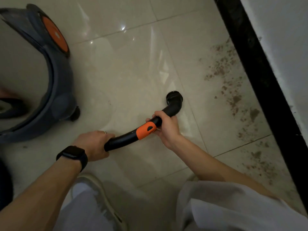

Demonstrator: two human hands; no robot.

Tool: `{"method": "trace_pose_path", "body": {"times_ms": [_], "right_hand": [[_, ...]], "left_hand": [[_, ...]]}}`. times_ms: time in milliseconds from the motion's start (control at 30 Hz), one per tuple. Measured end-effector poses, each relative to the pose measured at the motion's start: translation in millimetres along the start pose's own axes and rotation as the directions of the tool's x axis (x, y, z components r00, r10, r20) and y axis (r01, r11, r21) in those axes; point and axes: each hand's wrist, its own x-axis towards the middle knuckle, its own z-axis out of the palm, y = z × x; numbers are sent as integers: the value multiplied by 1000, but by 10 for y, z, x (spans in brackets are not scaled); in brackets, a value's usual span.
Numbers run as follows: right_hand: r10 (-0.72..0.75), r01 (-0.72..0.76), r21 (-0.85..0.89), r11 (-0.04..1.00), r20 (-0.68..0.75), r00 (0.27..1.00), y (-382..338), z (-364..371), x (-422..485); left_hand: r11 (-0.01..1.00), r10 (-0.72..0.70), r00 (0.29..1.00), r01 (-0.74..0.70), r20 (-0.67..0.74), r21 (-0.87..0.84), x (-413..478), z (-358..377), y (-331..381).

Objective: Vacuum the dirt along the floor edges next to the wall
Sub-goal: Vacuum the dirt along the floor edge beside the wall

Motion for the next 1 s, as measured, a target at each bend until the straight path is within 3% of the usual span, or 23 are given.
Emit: {"method": "trace_pose_path", "body": {"times_ms": [167,433,700,1000], "right_hand": [[3,-4,-38,999,-15,1000,81,176,43],[-98,91,-59,994,-138,986,-680,-123,301],[-77,77,0,997,-104,992,-1057,-226,370],[-100,86,-119,989,-117,988,-896,-91,326]], "left_hand": [[990,-77,997,76,-4,-120,-110,111,-104],[976,-45,992,17,-120,-219,446,-413,426],[977,-6,983,-33,-185,-210,836,-740,917],[974,-34,966,-25,-256,-224,942,-618,1076]]}}
